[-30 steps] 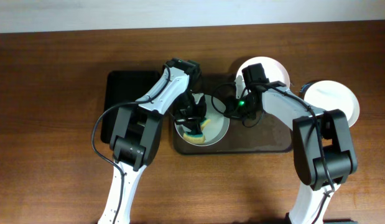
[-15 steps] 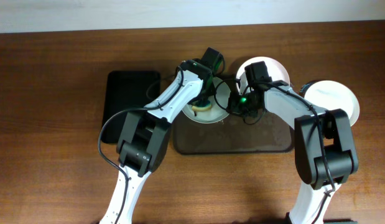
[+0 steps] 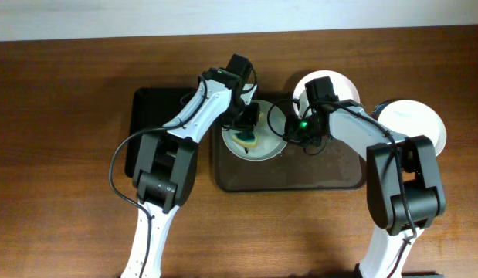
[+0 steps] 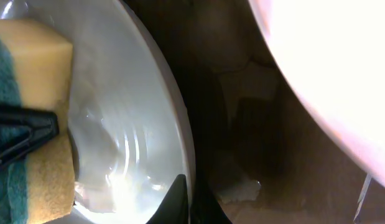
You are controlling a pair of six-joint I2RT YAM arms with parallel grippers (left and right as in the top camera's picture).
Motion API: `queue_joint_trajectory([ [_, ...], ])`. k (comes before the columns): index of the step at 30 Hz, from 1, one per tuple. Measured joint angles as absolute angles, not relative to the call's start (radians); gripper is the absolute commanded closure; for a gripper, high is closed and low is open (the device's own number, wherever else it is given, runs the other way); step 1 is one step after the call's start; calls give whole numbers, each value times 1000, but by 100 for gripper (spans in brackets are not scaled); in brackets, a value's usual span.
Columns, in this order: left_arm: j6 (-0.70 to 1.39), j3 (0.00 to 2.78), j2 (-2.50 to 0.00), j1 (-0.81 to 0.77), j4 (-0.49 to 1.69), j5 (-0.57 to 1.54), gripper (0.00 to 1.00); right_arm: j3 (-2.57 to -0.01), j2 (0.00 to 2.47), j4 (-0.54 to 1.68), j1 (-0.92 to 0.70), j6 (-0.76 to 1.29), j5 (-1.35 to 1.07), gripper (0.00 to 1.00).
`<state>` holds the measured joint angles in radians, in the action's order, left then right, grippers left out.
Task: Clean dirty plates on tray and stack at the side
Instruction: 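Scrub the held plate with the sponge in the left gripper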
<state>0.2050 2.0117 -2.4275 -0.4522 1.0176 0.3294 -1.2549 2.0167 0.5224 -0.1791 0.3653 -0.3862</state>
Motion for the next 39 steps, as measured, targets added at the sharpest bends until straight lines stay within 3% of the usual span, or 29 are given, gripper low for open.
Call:
queue_joint_trajectory([
  [2,276,2012,-2428,-456,1041,296,100,-1254,2017,519,-179,361,-387,96],
  [9,937,1927,-2374,-562,1054,16,100,-1254,2026,499,-179,336,-418,96],
  [16,1056,1904,-2362,-579,1027,-45,100,-1254,2028,498,-175,328,-431,96],
  [18,1002,1888,-2355,-578,925,-117,100,-1254,2033,482,-174,341,-440,96],
  [22,612,1890,-2380,-535,690,-154,100,-1261,2037,473,-174,374,-443,96],
  [24,423,1952,-2401,-521,757,-107,100,-1261,2038,473,-174,378,-443,96],
  [28,278,2070,-2429,-475,982,-84,100,-1260,2038,476,-174,364,-448,96],
  [34,83,2074,-2411,-424,1062,126,100,-1260,2038,482,-174,358,-451,96],
  [39,56,1934,-2375,-432,1010,265,100,-1259,2038,489,-174,335,-458,96],
])
